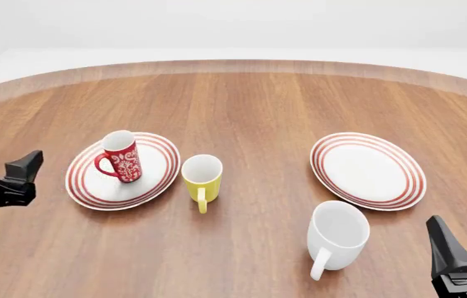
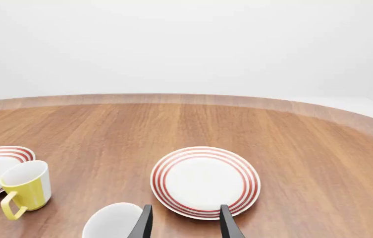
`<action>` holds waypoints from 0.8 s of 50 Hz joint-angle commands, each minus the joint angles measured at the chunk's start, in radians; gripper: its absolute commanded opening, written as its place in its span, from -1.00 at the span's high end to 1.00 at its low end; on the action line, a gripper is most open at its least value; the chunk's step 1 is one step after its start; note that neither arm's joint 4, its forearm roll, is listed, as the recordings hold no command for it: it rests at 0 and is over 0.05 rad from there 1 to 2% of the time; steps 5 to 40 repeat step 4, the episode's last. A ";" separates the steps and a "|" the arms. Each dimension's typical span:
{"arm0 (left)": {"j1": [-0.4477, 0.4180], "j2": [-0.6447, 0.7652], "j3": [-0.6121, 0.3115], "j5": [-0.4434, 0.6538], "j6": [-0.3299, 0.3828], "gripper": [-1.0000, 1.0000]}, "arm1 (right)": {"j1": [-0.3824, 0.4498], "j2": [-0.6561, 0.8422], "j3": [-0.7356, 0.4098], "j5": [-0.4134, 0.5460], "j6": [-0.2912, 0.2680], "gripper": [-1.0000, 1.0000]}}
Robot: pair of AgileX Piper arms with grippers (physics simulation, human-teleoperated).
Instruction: Put the red mug on the left plate.
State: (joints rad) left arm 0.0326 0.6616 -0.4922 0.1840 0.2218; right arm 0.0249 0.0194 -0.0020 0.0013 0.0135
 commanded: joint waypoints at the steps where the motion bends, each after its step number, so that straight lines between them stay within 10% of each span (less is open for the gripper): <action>1: -0.013 -0.415 -0.125 0.395 -0.029 -1.00 | 0.000 0.000 0.000 0.000 0.000 -1.00; 4: -0.028 -0.533 -0.237 0.567 -0.038 -1.00 | 0.000 0.000 0.000 0.000 0.000 -1.00; 40: -0.028 -0.533 -0.237 0.567 -0.038 -1.00 | 0.000 0.000 0.000 0.000 0.000 -1.00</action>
